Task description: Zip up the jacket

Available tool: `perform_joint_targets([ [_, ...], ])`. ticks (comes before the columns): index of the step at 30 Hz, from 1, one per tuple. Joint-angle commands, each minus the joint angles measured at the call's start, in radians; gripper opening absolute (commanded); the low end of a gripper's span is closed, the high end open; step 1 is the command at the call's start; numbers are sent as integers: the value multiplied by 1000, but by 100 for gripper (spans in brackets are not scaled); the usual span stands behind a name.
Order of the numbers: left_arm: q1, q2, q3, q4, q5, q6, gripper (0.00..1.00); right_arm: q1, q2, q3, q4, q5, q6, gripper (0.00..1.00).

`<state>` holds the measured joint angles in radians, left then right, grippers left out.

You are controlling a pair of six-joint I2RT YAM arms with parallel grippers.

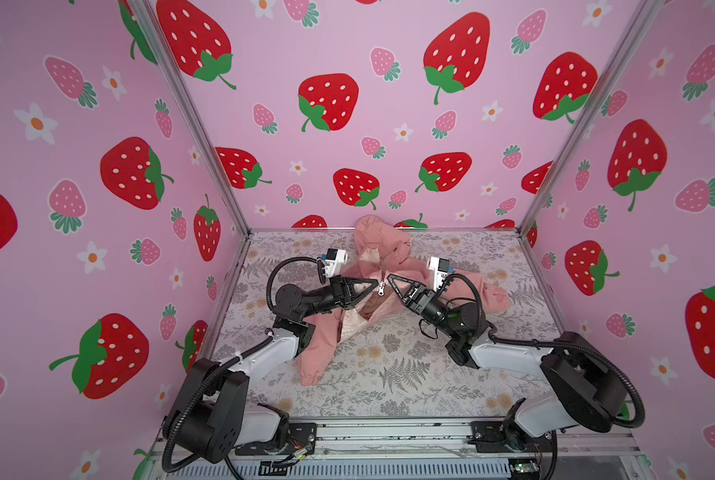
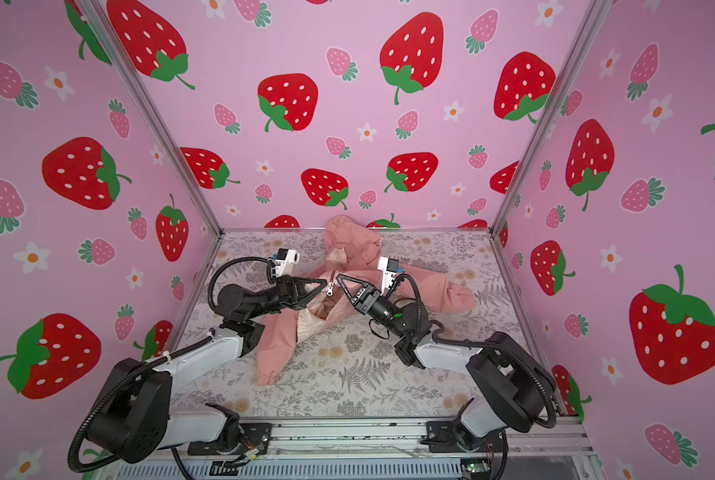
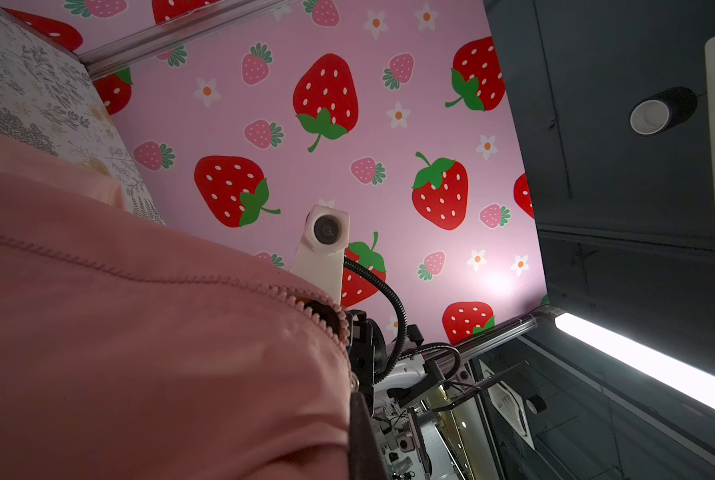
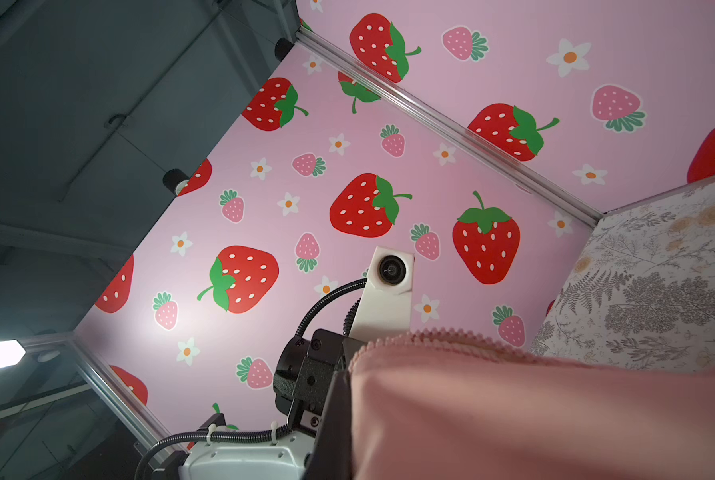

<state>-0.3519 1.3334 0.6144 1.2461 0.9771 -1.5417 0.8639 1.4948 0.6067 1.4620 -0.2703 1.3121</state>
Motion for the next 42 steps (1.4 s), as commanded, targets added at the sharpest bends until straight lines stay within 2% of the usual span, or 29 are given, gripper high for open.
perform_joint_targets([
  [1, -4, 1, 42, 92, 21, -22, 0, 0, -26, 13, 123, -5, 1, 0],
  [42, -5, 9, 42, 144, 15, -54, 0, 23, -10, 34, 116, -15, -9, 0],
])
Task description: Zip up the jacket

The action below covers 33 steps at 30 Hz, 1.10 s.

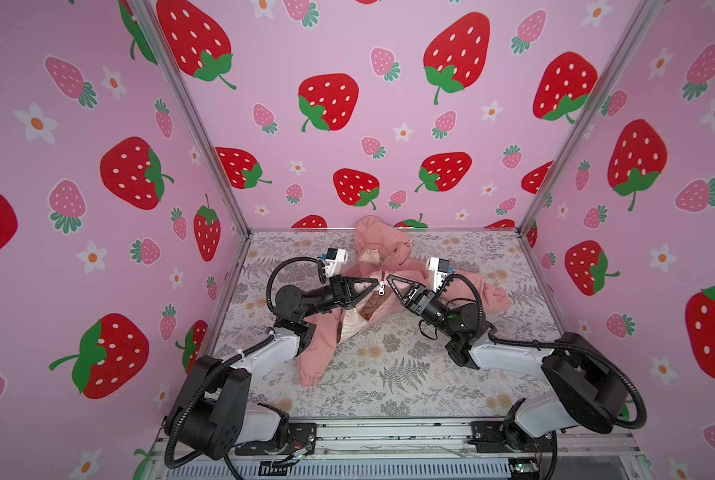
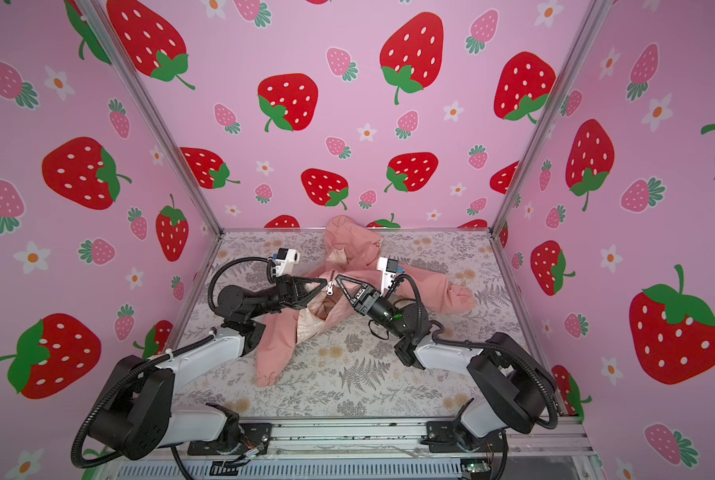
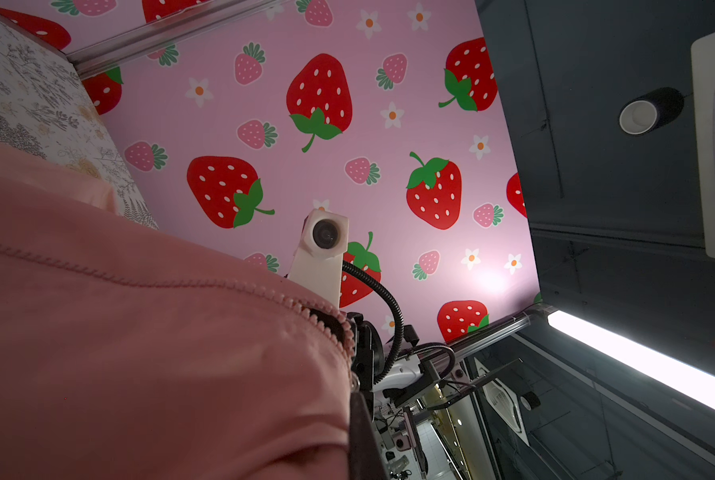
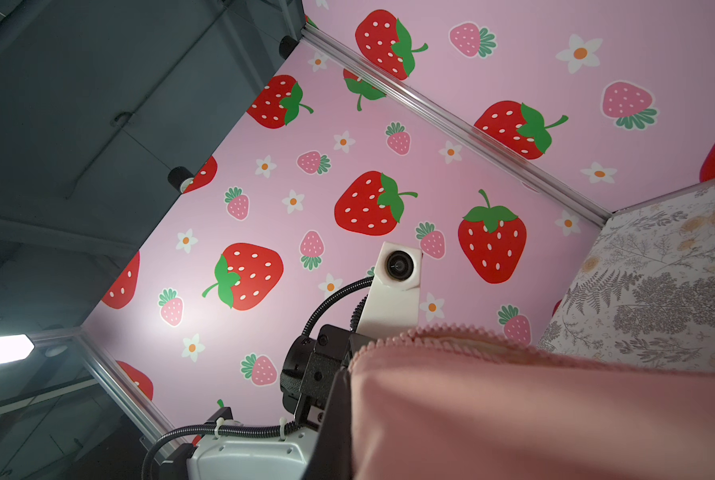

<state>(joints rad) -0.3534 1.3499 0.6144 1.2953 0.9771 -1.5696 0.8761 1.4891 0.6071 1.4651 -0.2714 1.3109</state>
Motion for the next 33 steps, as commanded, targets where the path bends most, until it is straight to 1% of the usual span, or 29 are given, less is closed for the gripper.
perform_joint_targets([
  [1, -4, -8, 44, 94, 16, -27, 0, 12, -5, 32, 109, -14, -10, 0],
  [33, -3, -9, 70, 122, -15, -60, 0, 56, -13, 1, 73, 7, -60, 0],
])
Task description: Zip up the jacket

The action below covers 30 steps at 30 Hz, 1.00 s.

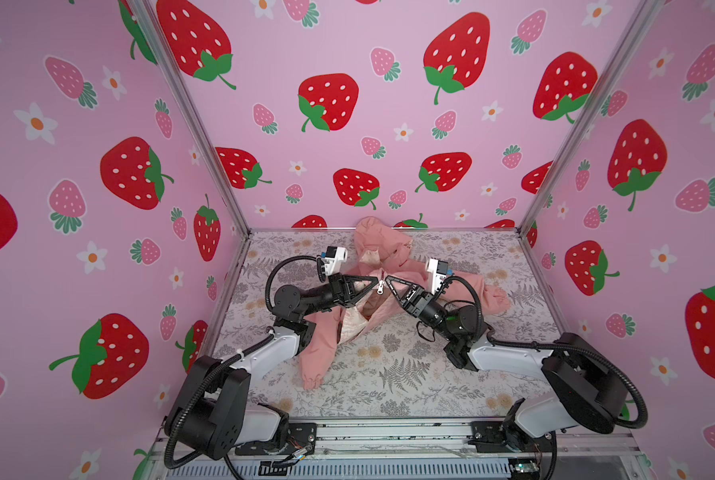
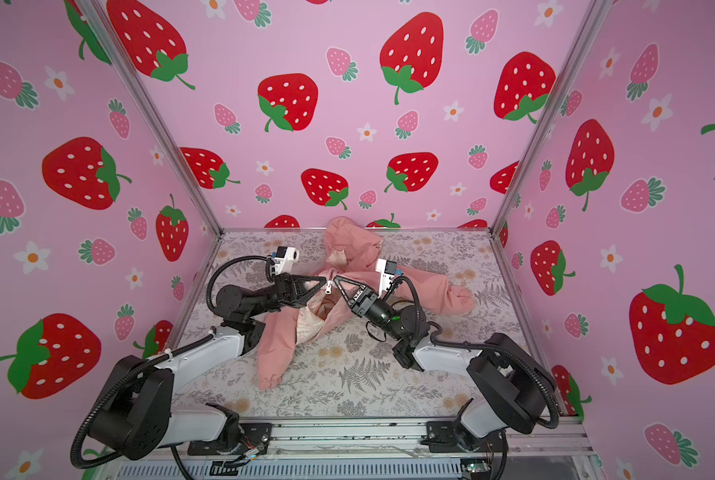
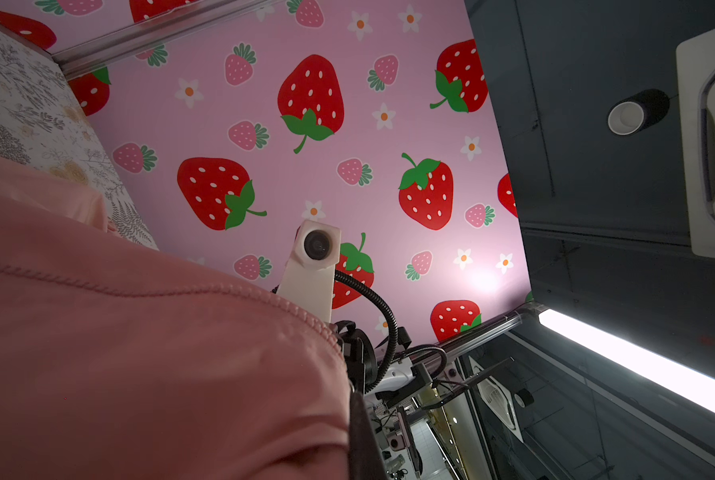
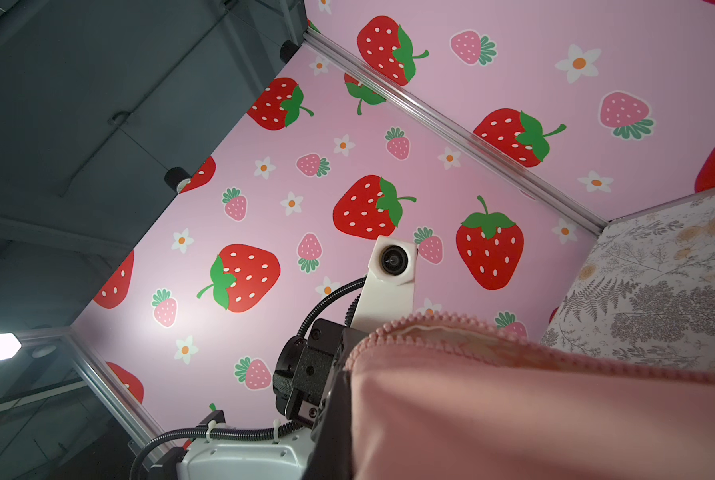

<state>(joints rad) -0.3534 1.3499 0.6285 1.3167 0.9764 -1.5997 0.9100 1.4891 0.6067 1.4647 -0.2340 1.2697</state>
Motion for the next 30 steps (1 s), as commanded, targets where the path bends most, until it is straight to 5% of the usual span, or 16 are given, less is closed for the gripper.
perform_joint_targets([
  [1, -4, -9, 55, 102, -15, -30, 0, 22, -13, 1, 68, -30, -22, 0],
  [30, -3, -2, 59, 106, -85, -81, 0, 36, -50, -21, 17, -15, -75, 0],
])
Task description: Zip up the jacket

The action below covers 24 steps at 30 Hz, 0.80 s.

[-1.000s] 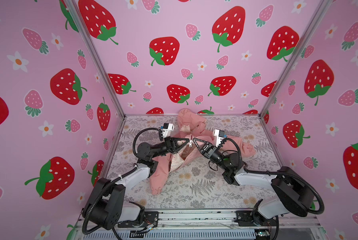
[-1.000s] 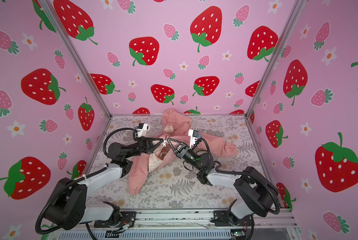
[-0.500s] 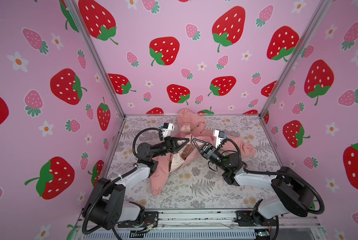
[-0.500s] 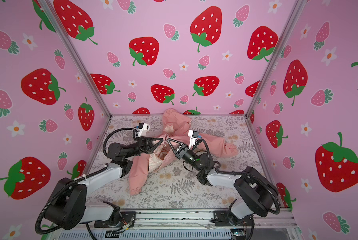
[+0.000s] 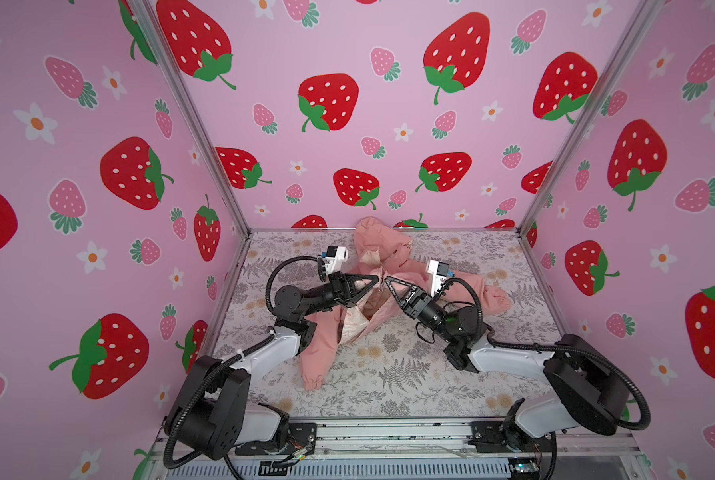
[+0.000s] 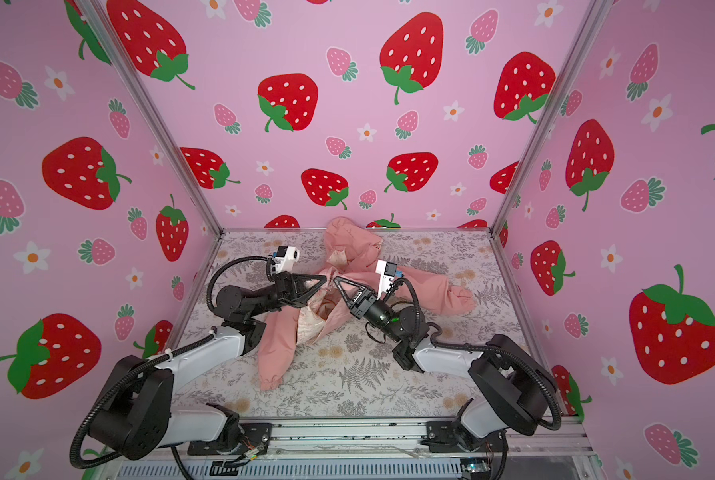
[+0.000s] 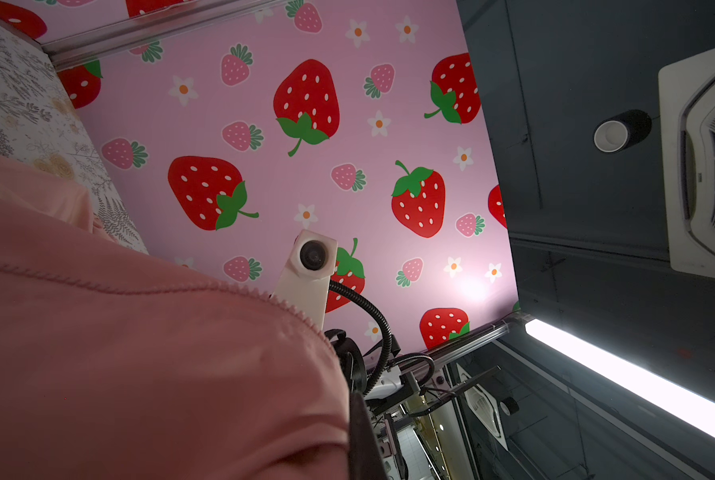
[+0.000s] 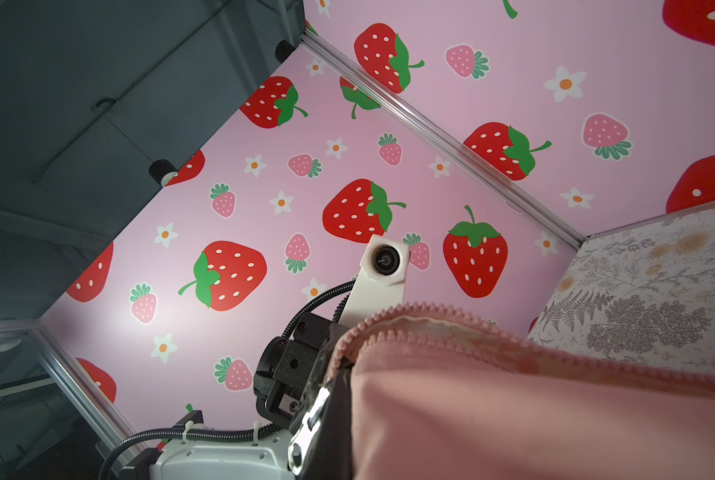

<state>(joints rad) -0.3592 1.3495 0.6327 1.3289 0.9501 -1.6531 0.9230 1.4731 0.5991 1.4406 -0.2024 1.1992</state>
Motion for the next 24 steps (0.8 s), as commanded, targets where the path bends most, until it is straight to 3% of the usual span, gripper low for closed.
perform_joint_targets([
  [1, 3, 3, 52, 94, -60, -27, 0, 25, -38, -12, 43, -46, -3, 0],
  [24, 6, -7, 65, 96, -77, -43, 0, 54, -92, -20, -121, 14, -90, 0],
])
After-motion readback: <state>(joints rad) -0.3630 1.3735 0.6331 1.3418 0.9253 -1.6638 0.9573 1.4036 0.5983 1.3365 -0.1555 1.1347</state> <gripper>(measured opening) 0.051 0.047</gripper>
